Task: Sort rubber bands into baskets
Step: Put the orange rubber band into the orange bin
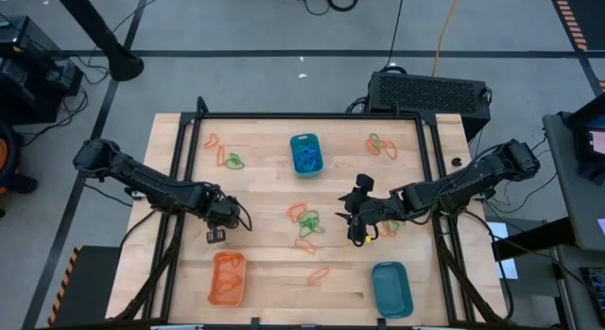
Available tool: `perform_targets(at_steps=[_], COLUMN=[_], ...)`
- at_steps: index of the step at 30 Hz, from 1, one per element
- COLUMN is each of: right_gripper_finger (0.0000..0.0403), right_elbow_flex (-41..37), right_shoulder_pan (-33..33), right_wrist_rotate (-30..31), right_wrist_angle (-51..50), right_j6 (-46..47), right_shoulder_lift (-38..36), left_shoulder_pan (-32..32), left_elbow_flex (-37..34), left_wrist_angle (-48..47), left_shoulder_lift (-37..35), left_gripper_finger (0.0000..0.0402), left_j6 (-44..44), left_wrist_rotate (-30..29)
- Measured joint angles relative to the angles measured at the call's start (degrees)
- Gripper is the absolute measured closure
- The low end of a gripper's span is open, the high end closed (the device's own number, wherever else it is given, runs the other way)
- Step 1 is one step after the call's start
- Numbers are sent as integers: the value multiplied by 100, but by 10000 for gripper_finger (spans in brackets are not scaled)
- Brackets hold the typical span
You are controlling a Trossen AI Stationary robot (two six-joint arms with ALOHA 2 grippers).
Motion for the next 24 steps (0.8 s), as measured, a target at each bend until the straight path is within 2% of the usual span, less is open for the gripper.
perform_targets(at_steps=[5,13,24], right_gripper_finger=[209,209,209], right_elbow_flex=[0,0,0], right_shoulder_pan=[0,0,0], right_wrist_rotate=[0,0,0], right_wrist_angle=[0,0,-2], right_j6=[2,2,-15], right_shoulder_lift=[0,-2,-2], left_shoulder_pan=[0,-24,-328], left_elbow_flex=[44,854,2057], left_wrist_angle=[-81,-823,-1020], left_shoulder_lift=[-1,-2,-4], left_gripper_finger=[395,399,400], left_j6=[1,72,272], left_wrist_rotate=[-14,-165,-320])
